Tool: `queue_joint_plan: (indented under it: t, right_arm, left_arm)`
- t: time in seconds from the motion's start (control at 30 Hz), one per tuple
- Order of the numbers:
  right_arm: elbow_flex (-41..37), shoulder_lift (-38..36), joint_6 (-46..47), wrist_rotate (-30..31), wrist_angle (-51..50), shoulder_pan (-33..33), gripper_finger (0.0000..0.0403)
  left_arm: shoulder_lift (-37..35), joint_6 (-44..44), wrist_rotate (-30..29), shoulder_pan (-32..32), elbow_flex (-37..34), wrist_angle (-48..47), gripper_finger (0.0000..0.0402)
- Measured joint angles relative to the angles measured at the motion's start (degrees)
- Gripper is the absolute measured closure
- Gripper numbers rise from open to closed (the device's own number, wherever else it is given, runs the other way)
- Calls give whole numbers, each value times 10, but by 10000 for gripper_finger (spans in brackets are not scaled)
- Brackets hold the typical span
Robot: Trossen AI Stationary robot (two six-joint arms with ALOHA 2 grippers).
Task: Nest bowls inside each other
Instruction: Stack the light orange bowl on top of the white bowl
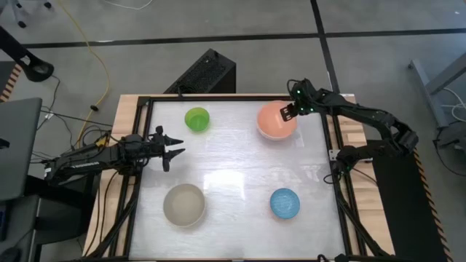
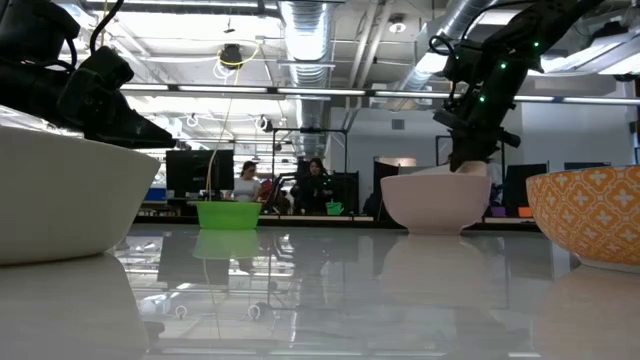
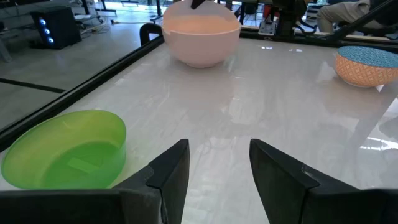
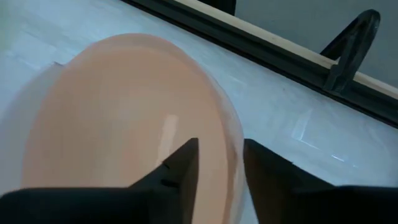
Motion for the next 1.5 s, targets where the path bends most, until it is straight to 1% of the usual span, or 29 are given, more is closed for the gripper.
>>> queue_joint_plan:
  t: [0.13, 0.27, 0.4, 0.6, 0.67, 0.77, 0.83, 0.93, 1.0, 1.03, 1.1, 1.3, 1.37, 1.5]
  right_arm:
    - [4, 0, -24, 4, -5, -3, 208]
    - [34, 0, -34, 4, -36, -14, 183]
    - [66, 0, -45, 4, -54, -22, 177]
    - [90, 0, -37, 5, -54, -15, 185]
    - [90, 0, -28, 28, -56, -2, 195]
    - [90, 0, -26, 105, -53, 32, 229]
    - [90, 0, -24, 154, -46, 57, 265]
    - [90, 1, 2, 211, -38, 103, 334]
    - [82, 7, 11, 262, -31, 137, 380]
    - [74, 10, 22, 294, -30, 152, 389]
    - [62, 21, 55, 342, -37, 174, 388]
    - [38, 64, 118, 413, -44, 214, 397]
    - [37, 78, 133, 421, -46, 217, 398]
    - [37, 105, 157, 412, -50, 218, 398]
  left_arm:
    - [0, 0, 0, 0, 0, 0, 244]
    - [0, 0, 0, 0, 0, 0, 244]
    - [0, 0, 0, 0, 0, 0, 244]
    - [0, 0, 0, 0, 0, 0, 244]
    - [0, 0, 0, 0, 0, 0, 244]
    - [0, 0, 0, 0, 0, 0, 244]
    - [0, 0, 0, 0, 0, 0, 244]
    - [0, 0, 0, 0, 0, 0, 244]
    - [0, 0, 0, 0, 0, 0, 244]
    - [0, 0, 0, 0, 0, 0, 244]
    - [0, 0, 0, 0, 0, 0, 244]
    - [0, 0, 0, 0, 0, 0, 244]
    - [0, 0, 0, 0, 0, 0, 244]
    - [0, 0, 0, 0, 0, 0, 244]
